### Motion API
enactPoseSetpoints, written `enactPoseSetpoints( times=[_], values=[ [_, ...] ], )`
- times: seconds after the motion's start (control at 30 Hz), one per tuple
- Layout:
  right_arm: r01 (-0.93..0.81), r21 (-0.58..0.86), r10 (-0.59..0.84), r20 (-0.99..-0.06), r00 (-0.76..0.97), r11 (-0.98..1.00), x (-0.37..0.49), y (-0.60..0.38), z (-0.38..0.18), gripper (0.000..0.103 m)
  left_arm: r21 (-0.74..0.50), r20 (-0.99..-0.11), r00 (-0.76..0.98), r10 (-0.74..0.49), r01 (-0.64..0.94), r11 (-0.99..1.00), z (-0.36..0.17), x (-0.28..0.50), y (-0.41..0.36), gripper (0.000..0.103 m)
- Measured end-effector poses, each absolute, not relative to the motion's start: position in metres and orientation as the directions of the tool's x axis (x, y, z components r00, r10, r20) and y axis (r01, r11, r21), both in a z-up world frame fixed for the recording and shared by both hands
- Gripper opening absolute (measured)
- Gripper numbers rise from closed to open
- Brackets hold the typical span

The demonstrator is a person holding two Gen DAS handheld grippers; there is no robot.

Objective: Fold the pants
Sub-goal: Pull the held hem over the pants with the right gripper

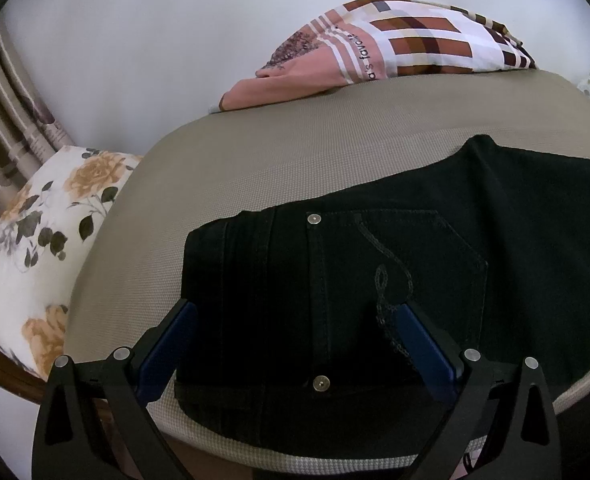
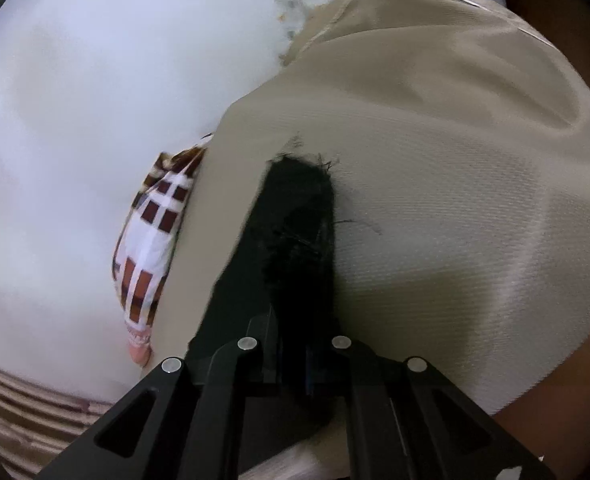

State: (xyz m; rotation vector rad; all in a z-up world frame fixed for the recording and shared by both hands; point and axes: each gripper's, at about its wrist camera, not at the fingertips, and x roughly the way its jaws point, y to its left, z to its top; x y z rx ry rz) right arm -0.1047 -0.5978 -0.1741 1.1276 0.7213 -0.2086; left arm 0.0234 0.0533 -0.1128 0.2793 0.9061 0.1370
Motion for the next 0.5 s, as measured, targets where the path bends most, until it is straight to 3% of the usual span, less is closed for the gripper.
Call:
enactPoseSetpoints(
  times=[0.5],
  values=[
    [0.367, 0.787, 0.358, -0.57, 0.74, 0.495, -0.056, -0.523, -0.153, 0.007, 0.293, -0.758, 0.608, 0.237, -0.008, 0.956, -0.114, 0.023, 0.056, 0.099]
  ],
)
